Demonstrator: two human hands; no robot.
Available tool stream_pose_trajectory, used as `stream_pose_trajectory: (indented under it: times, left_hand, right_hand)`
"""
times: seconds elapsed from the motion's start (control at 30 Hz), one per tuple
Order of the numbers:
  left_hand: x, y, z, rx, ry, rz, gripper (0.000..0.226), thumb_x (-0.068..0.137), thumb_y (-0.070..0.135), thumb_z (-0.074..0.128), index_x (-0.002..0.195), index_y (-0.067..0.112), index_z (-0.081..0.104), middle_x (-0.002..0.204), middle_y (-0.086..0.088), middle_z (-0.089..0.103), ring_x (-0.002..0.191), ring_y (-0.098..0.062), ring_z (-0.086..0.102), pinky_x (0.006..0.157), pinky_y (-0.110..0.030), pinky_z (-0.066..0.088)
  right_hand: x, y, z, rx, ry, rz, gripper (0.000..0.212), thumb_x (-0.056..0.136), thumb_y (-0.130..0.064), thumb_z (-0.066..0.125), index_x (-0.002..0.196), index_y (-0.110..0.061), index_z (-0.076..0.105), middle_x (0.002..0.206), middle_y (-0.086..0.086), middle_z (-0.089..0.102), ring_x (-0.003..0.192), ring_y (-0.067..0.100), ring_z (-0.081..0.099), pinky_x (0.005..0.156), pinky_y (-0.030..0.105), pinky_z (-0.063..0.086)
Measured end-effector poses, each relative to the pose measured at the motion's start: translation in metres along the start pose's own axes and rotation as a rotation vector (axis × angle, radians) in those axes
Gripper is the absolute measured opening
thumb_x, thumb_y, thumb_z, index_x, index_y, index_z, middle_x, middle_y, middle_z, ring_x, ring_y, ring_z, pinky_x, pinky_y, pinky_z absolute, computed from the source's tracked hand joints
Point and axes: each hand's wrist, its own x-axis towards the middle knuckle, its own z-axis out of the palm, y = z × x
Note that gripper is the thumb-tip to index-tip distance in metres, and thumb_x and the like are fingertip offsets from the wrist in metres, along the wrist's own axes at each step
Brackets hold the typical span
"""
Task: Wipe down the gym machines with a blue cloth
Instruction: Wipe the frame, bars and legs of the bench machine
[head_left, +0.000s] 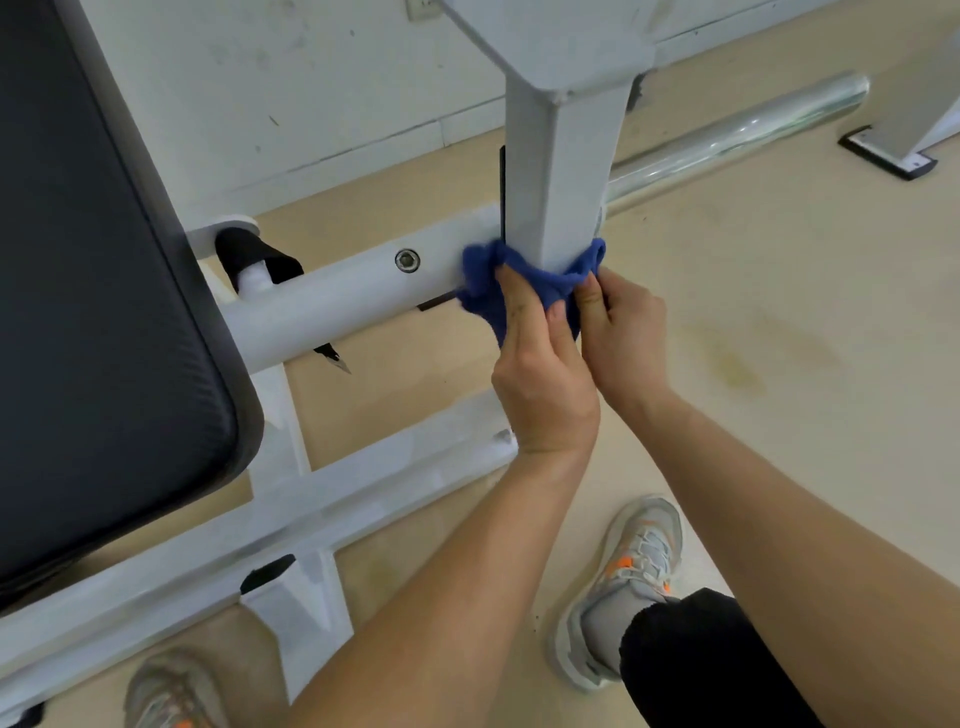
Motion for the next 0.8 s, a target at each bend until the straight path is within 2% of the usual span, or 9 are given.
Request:
stream_pose_trajectory:
  times: [0.07, 0.13, 0.23, 0.33, 0.47, 0.57, 0.63, 0.73, 0.8]
  left_hand:
    - [-0.013, -0.008, 0.001, 0.016, -0.053, -0.054, 0.064, 0.096, 0.047, 0.028, 0.150, 0.014, 0.039, 0.112, -0.012, 0.070, 0.089, -0.033, 0.063, 0.070, -0.030, 0.041]
    - [-0.011, -0.017, 0.002, 0.070, -0.101, -0.072, 0.066, 0.096, 0.050, 0.025, 0.148, 0.013, 0.039, 0.109, -0.009, 0.071, 0.091, -0.035, 0.063, 0.069, -0.035, 0.040]
    - [0.009, -0.023, 0.000, 0.190, -0.148, -0.115, 0.053, 0.102, 0.045, 0.031, 0.144, 0.014, 0.040, 0.108, -0.006, 0.070, 0.093, -0.034, 0.063, 0.066, -0.034, 0.037]
    - [0.024, -0.025, -0.004, 0.238, -0.192, -0.107, 0.045, 0.102, 0.038, 0.036, 0.142, 0.017, 0.041, 0.114, -0.002, 0.068, 0.102, -0.029, 0.058, 0.079, -0.038, 0.043]
    - [0.028, -0.026, -0.004, 0.102, -0.235, -0.146, 0.042, 0.099, 0.028, 0.043, 0.141, 0.023, 0.039, 0.112, 0.003, 0.067, 0.097, -0.024, 0.060, 0.067, -0.027, 0.031]
    - [0.026, -0.029, -0.002, 0.072, -0.255, -0.173, 0.049, 0.098, 0.025, 0.045, 0.146, 0.024, 0.034, 0.115, 0.001, 0.067, 0.098, -0.022, 0.059, 0.067, -0.022, 0.030]
    - [0.025, -0.034, 0.001, 0.103, -0.294, -0.200, 0.050, 0.099, 0.026, 0.045, 0.147, 0.021, 0.034, 0.113, -0.002, 0.066, 0.098, -0.024, 0.059, 0.066, -0.022, 0.028]
    - [0.021, -0.045, 0.004, 0.226, -0.367, -0.219, 0.046, 0.101, 0.033, 0.045, 0.143, 0.015, 0.039, 0.113, -0.007, 0.064, 0.100, -0.028, 0.060, 0.069, -0.027, 0.032]
    - [0.017, -0.047, 0.005, 0.265, -0.389, -0.213, 0.047, 0.100, 0.033, 0.046, 0.143, 0.015, 0.038, 0.112, -0.006, 0.062, 0.095, -0.027, 0.059, 0.067, -0.028, 0.032]
  right_hand:
    - [-0.002, 0.004, 0.000, 0.027, -0.033, 0.043, 0.041, 0.105, -0.027, 0.044, 0.066, -0.013, 0.047, 0.054, -0.005, 0.051, 0.049, 0.005, 0.041, 0.047, 0.021, 0.031]
    - [-0.002, 0.007, 0.001, 0.038, -0.080, 0.078, 0.041, 0.105, -0.029, 0.043, 0.069, -0.010, 0.050, 0.058, 0.001, 0.055, 0.053, 0.012, 0.044, 0.050, 0.027, 0.035]
    - [-0.003, 0.011, 0.004, 0.040, -0.164, 0.098, 0.038, 0.105, -0.027, 0.044, 0.071, -0.011, 0.052, 0.059, -0.003, 0.053, 0.051, 0.005, 0.039, 0.046, 0.017, 0.030]
    - [-0.004, 0.016, 0.009, 0.046, -0.194, 0.133, 0.035, 0.104, -0.025, 0.045, 0.076, -0.006, 0.053, 0.061, -0.004, 0.051, 0.053, 0.006, 0.038, 0.048, 0.017, 0.031]
    - [-0.003, 0.020, 0.014, 0.057, -0.175, 0.143, 0.033, 0.104, -0.023, 0.045, 0.078, -0.004, 0.051, 0.064, 0.003, 0.054, 0.059, 0.014, 0.041, 0.051, 0.021, 0.031]
    - [-0.004, 0.024, 0.015, 0.022, -0.187, 0.139, 0.031, 0.103, -0.024, 0.044, 0.084, -0.002, 0.054, 0.073, 0.010, 0.062, 0.063, 0.016, 0.046, 0.054, 0.023, 0.035]
    - [-0.005, 0.027, 0.015, 0.007, -0.194, 0.157, 0.029, 0.103, -0.023, 0.044, 0.082, -0.004, 0.054, 0.071, 0.007, 0.061, 0.060, 0.011, 0.047, 0.054, 0.025, 0.036]
    - [-0.013, 0.033, 0.016, 0.011, -0.208, 0.206, 0.030, 0.104, -0.020, 0.044, 0.075, -0.015, 0.051, 0.066, -0.003, 0.057, 0.052, -0.001, 0.049, 0.048, 0.017, 0.034]
    - [-0.020, 0.038, 0.017, 0.021, -0.208, 0.243, 0.032, 0.104, -0.017, 0.043, 0.072, -0.016, 0.048, 0.065, 0.000, 0.053, 0.048, -0.002, 0.048, 0.042, 0.012, 0.033]
